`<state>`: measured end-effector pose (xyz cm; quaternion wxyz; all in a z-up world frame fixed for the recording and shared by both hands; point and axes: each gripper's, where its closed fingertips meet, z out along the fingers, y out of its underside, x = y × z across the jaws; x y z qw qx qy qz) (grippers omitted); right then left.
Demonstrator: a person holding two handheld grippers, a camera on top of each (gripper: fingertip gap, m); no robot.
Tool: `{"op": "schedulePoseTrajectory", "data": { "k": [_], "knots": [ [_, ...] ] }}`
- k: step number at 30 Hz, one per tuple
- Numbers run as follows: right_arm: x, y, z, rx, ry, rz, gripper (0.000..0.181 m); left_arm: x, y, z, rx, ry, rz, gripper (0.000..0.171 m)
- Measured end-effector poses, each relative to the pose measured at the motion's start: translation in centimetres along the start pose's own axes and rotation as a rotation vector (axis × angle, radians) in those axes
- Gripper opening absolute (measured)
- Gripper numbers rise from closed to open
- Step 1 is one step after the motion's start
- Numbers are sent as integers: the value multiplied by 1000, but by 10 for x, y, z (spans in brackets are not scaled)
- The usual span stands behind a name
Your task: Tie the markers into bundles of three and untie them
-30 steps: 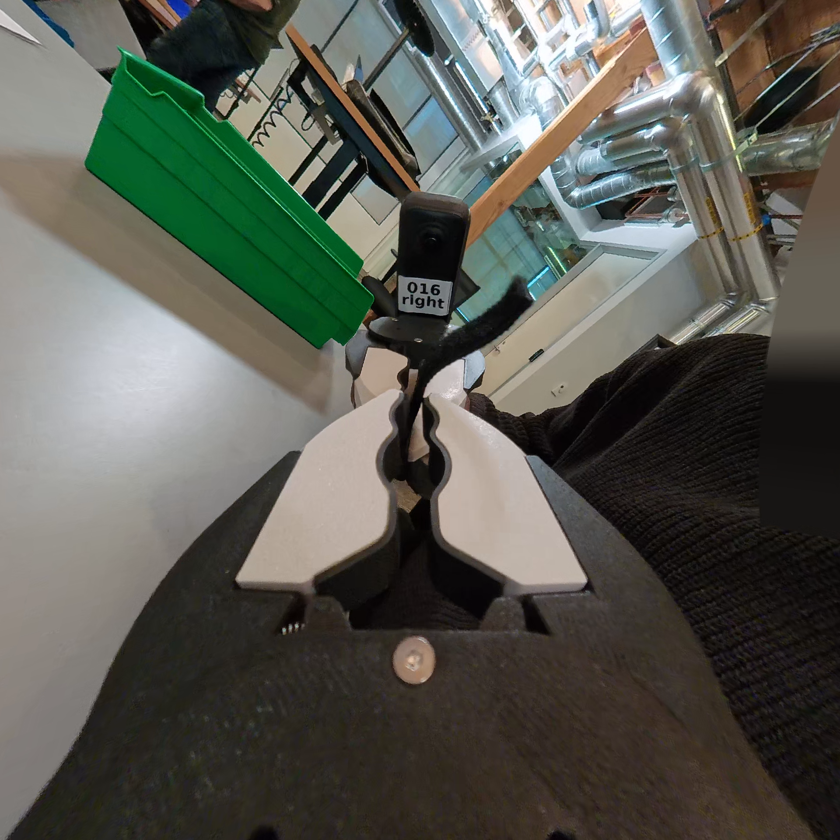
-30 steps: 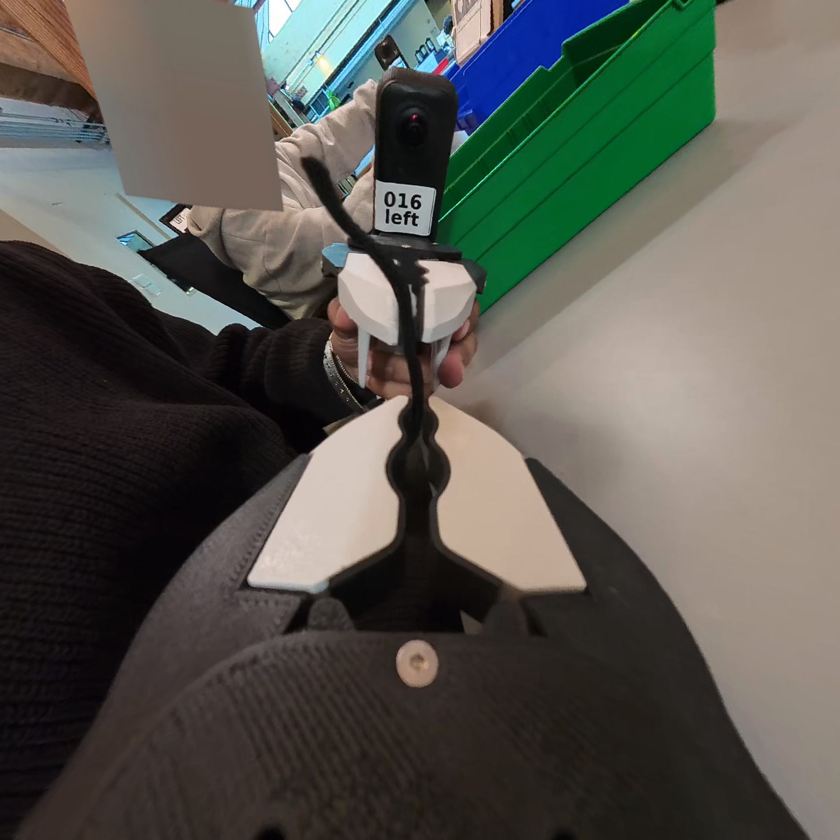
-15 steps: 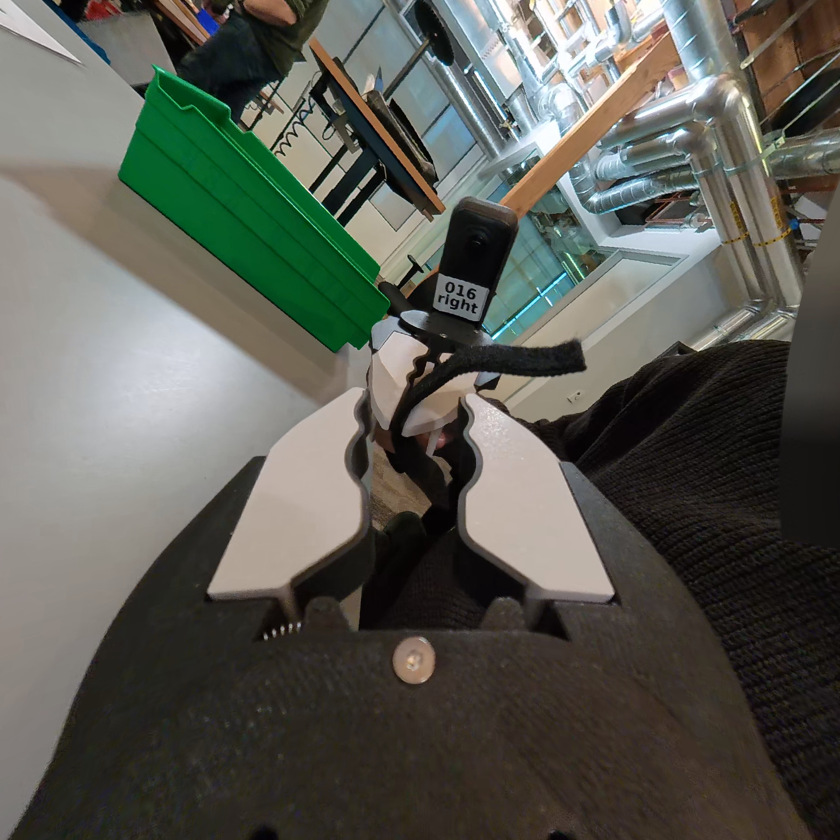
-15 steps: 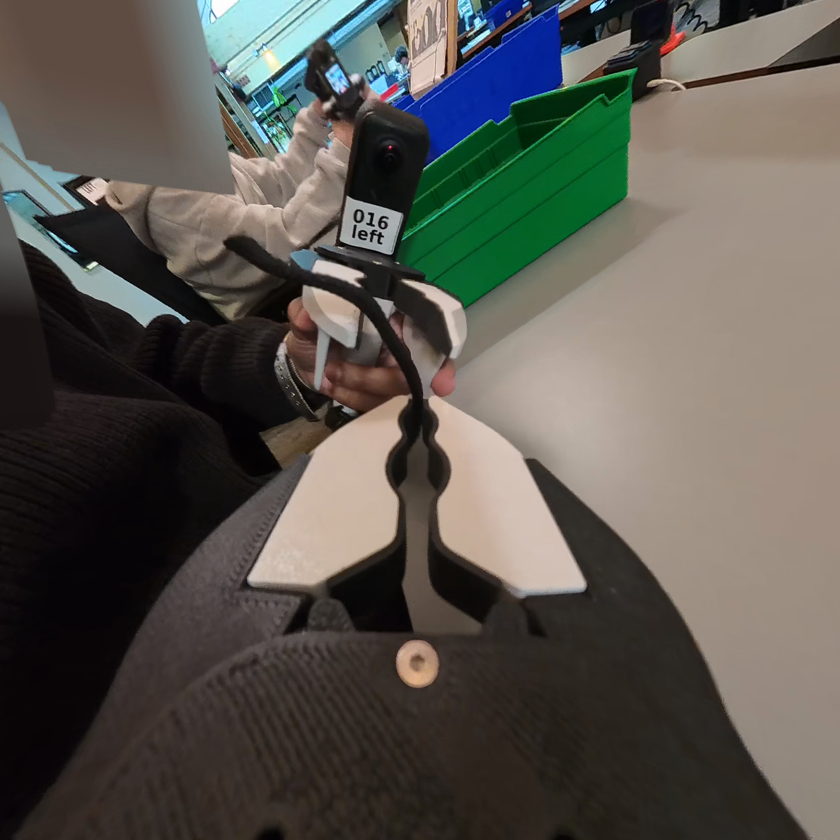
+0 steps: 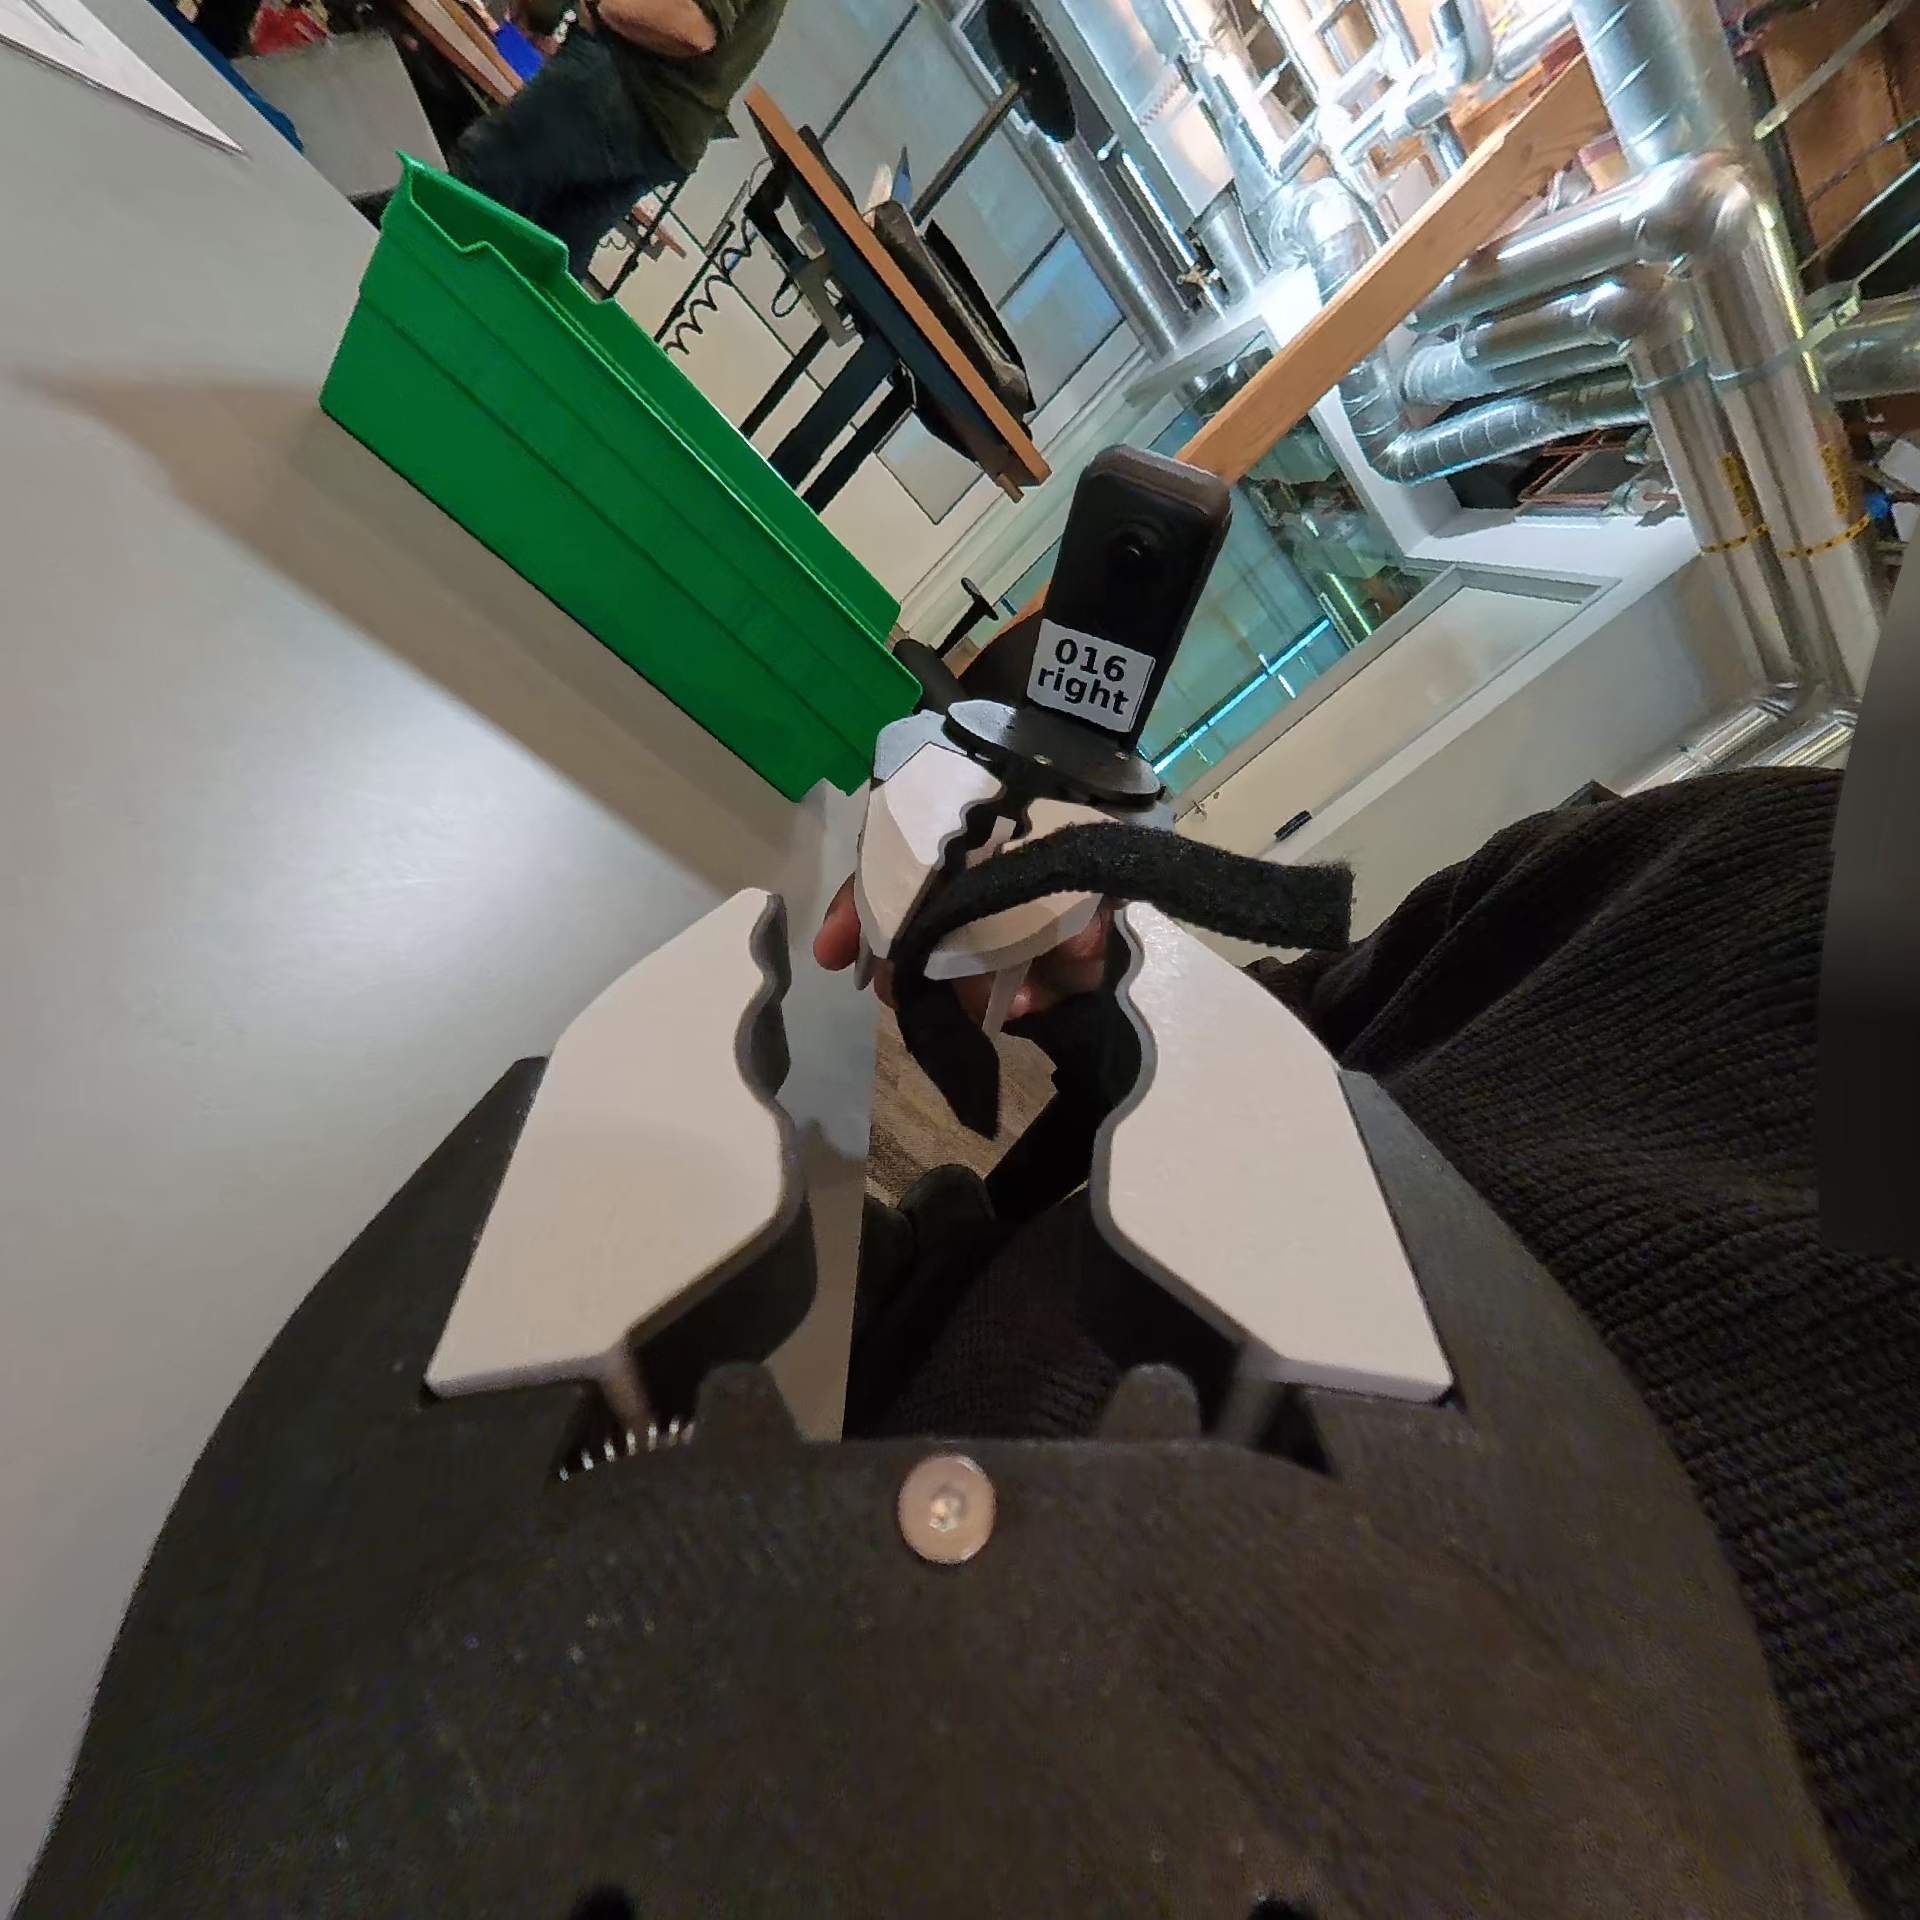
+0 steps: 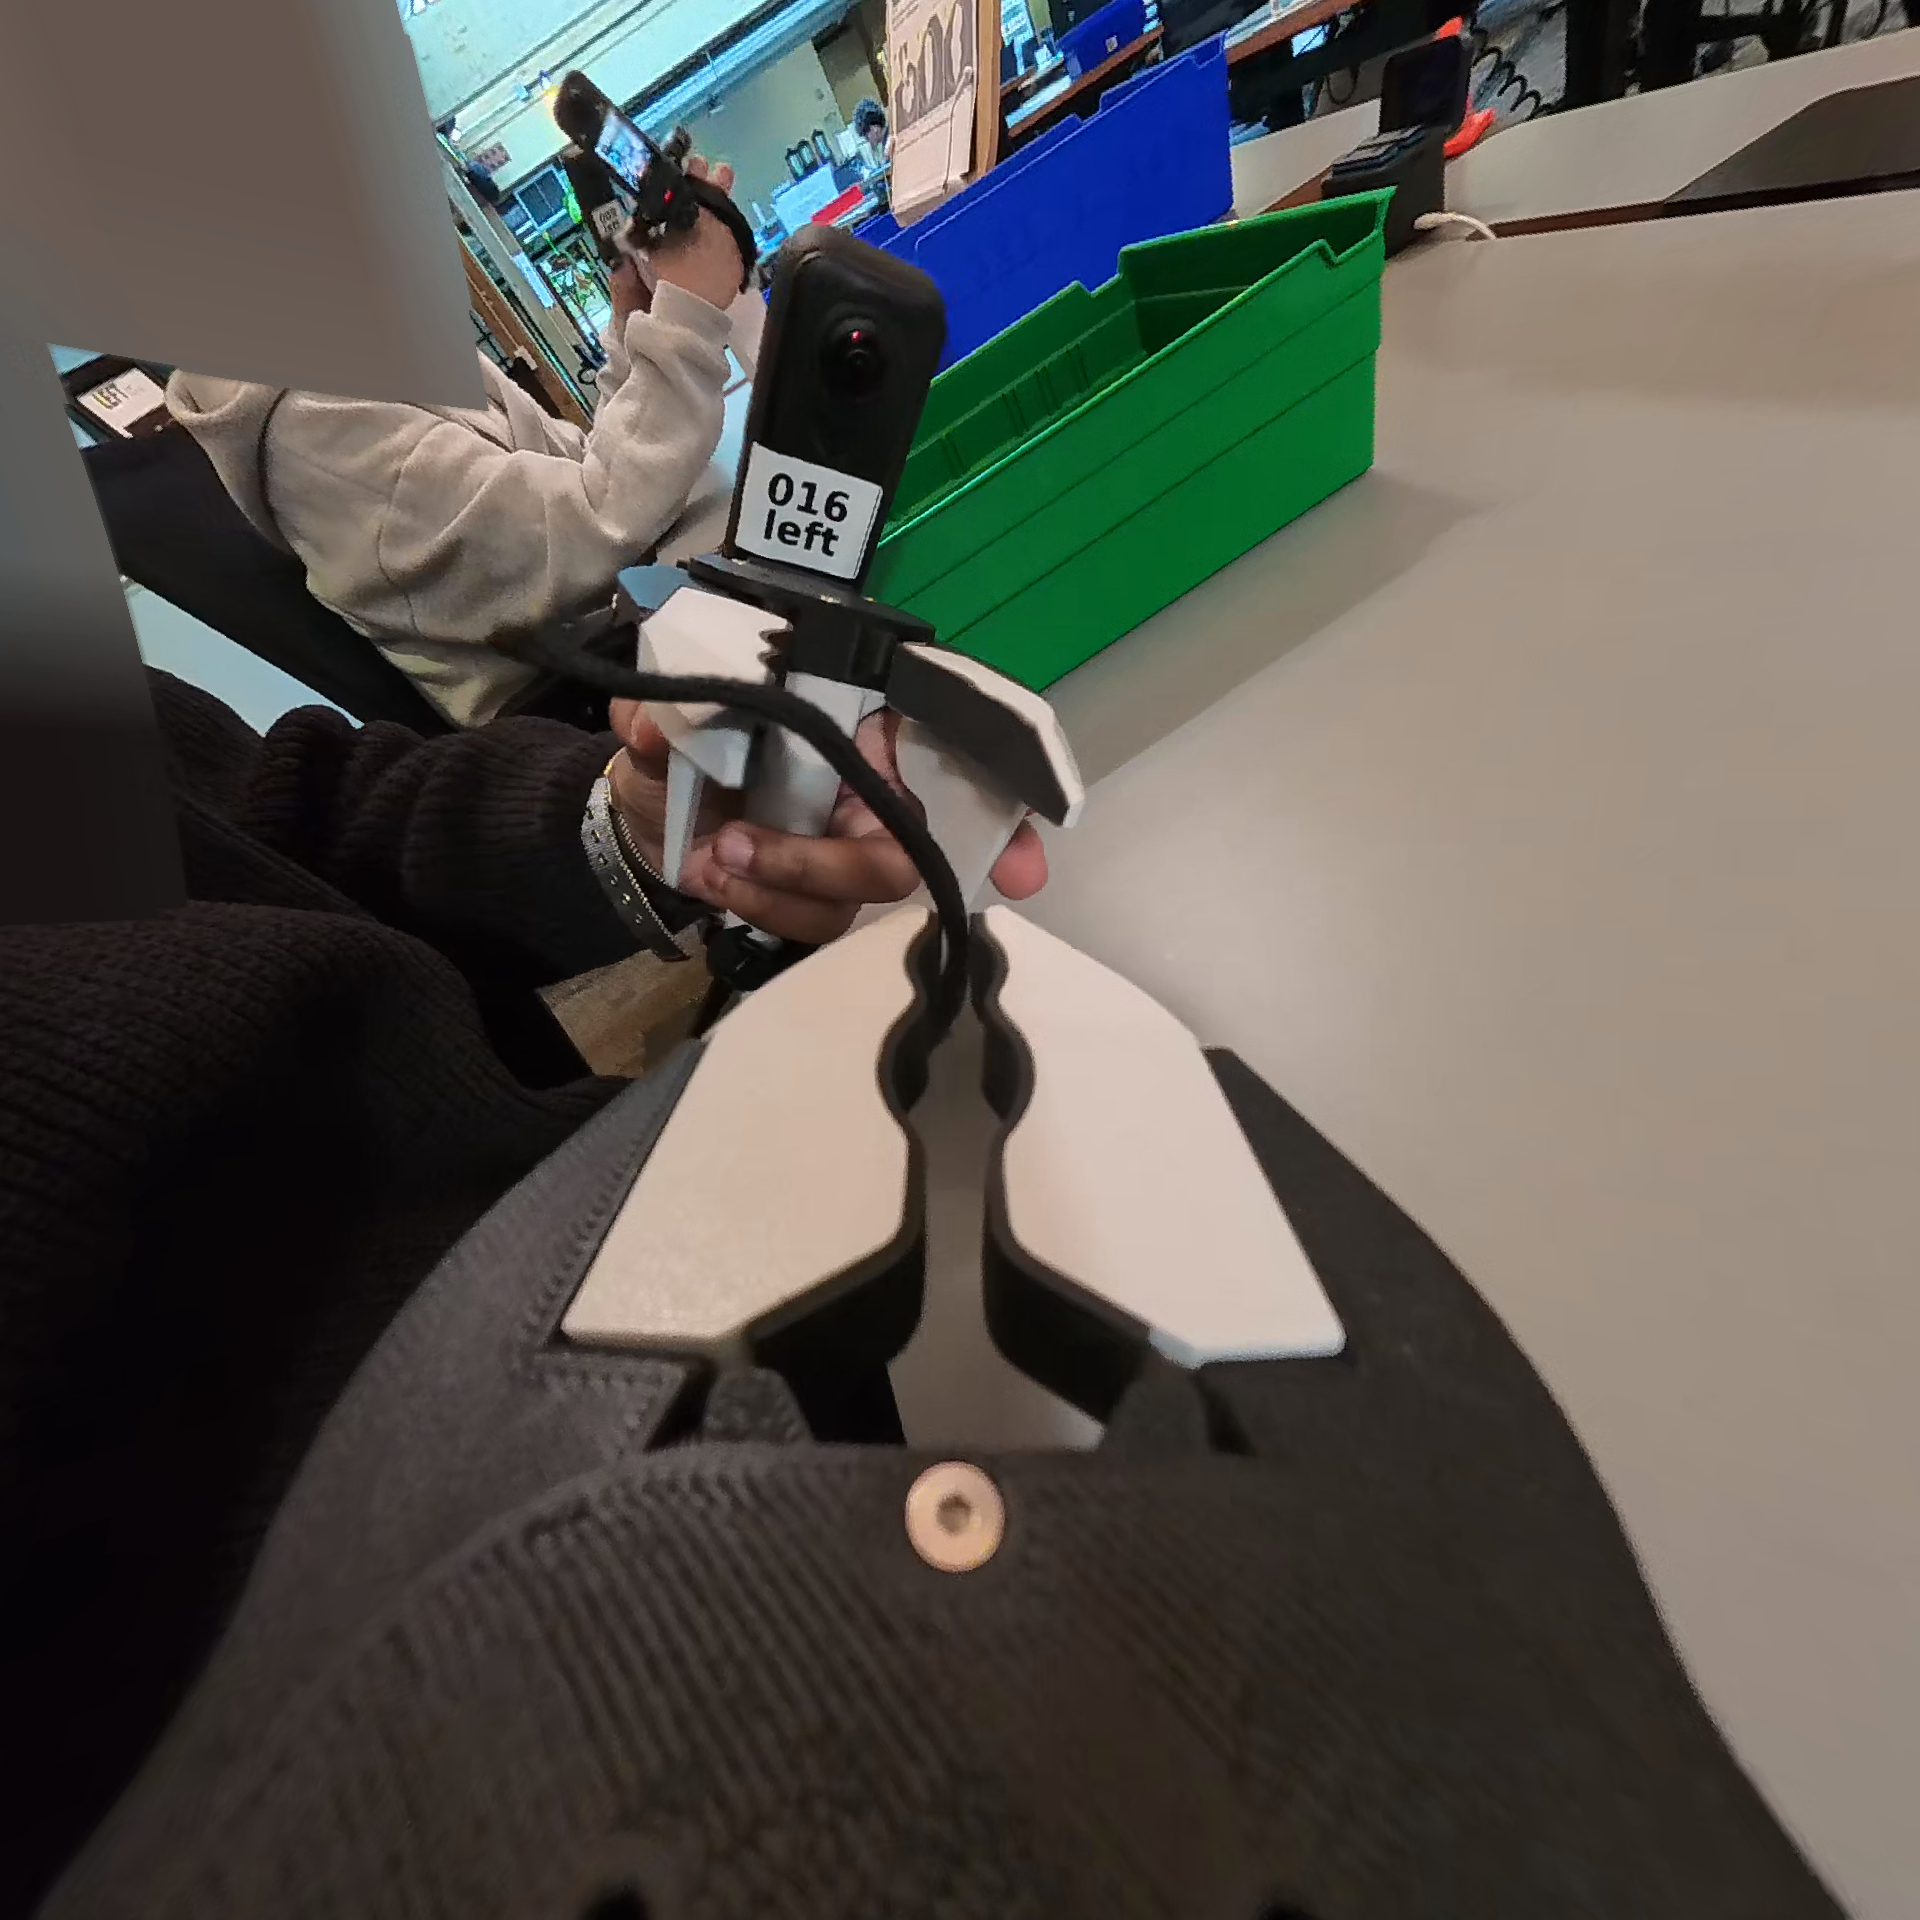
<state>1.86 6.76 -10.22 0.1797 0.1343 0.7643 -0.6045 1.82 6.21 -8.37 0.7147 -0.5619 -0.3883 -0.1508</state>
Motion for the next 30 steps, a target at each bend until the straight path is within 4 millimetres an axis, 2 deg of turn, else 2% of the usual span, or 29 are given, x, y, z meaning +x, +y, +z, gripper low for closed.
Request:
{"op": "schedulePoseTrajectory", "data": {
  "k": [7,19,30],
  "knots": [
    [12,2,-2,-17,63,-7,6,-2,2,0,-11,4,-17,59],
    [37,26,-2,-152,205,3,4,-4,3,0,-13,12,-54,58],
    [39,35,0,-221,250,-72,3,-4,3,0,-15,-3,-39,58]
  ]
}}
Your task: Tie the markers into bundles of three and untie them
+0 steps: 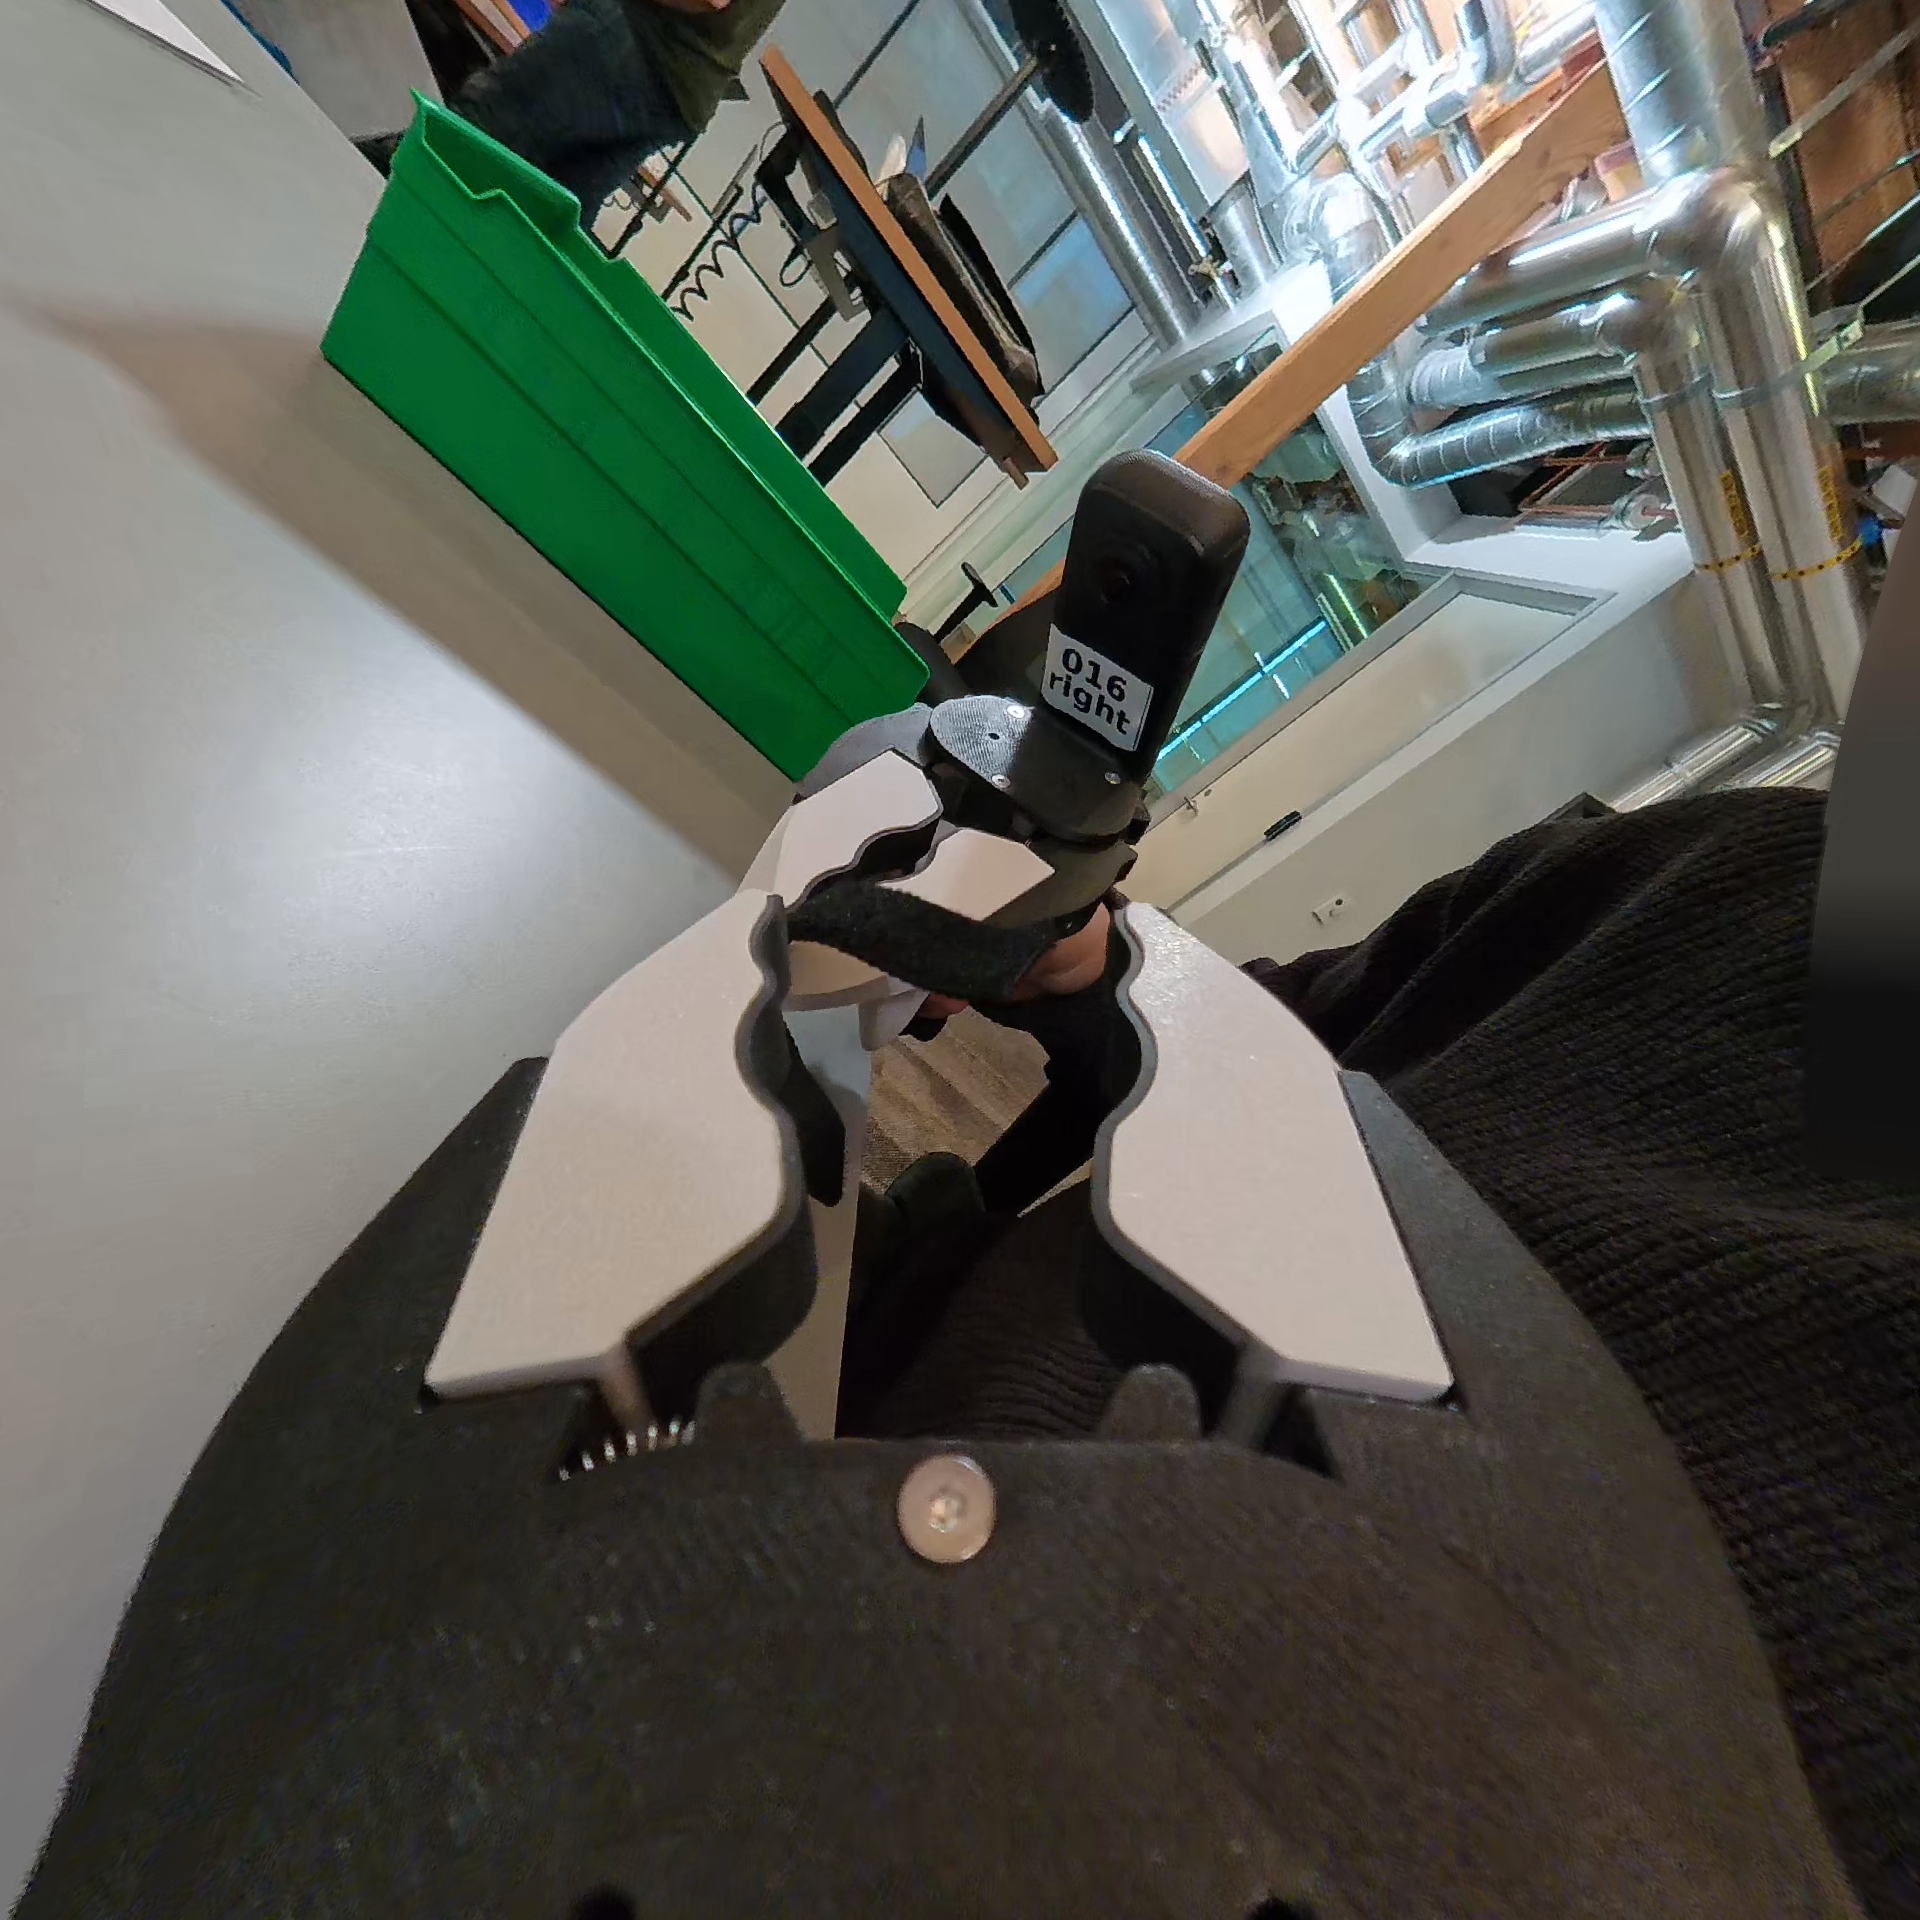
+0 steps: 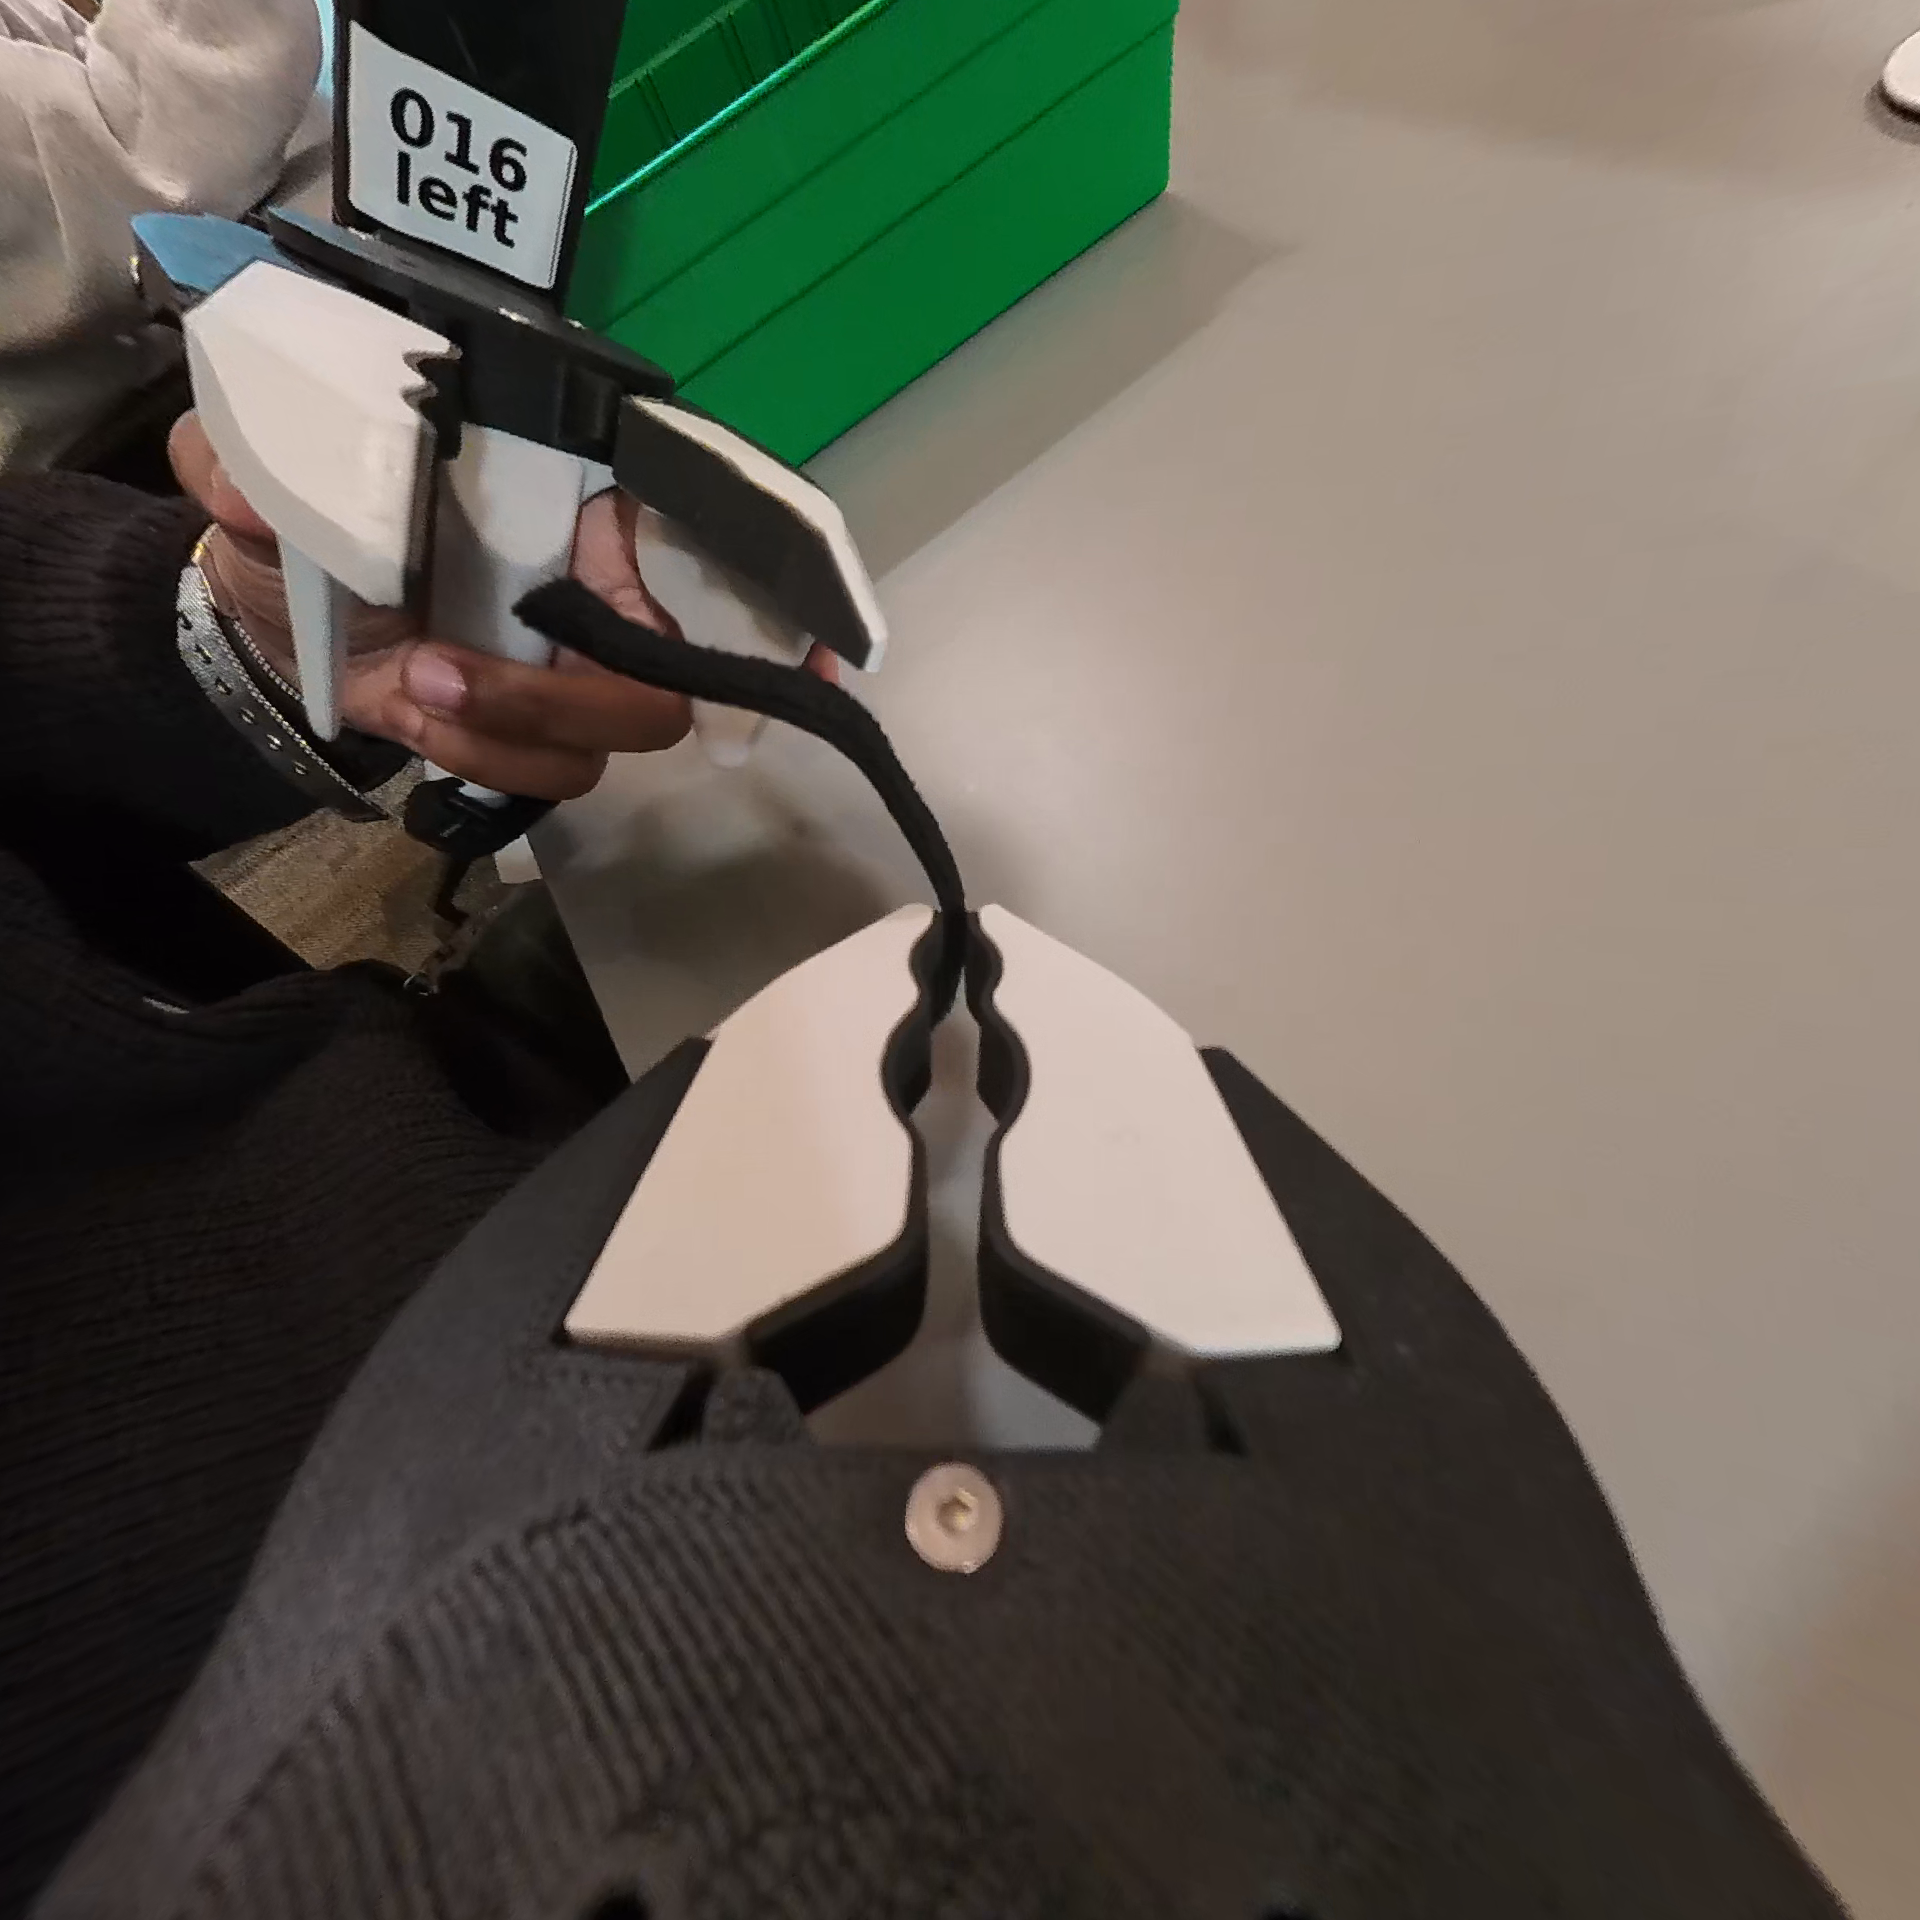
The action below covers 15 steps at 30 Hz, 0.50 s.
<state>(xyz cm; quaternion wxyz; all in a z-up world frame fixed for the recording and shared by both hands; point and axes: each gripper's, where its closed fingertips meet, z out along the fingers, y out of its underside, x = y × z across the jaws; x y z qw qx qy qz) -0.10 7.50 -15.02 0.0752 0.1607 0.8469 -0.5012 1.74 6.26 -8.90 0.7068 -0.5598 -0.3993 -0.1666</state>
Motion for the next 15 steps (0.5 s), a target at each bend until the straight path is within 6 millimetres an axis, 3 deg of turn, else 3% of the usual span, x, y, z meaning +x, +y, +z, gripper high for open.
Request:
{"op": "schedulePoseTrajectory", "data": {
  "k": [7,9,12,15],
  "knots": [
    [0,0,0,-3,18,-32,3,0,-2,-1,11,-8,8,58],
    [2,-11,-6,48,57,-68,3,-1,-3,-1,18,-13,13,58],
    [19,-48,-39,230,221,-188,3,-1,-4,-2,26,-18,15,58],
    [56,-87,-110,373,515,-310,3,-1,-4,-2,28,-17,6,59]
  ]
}}
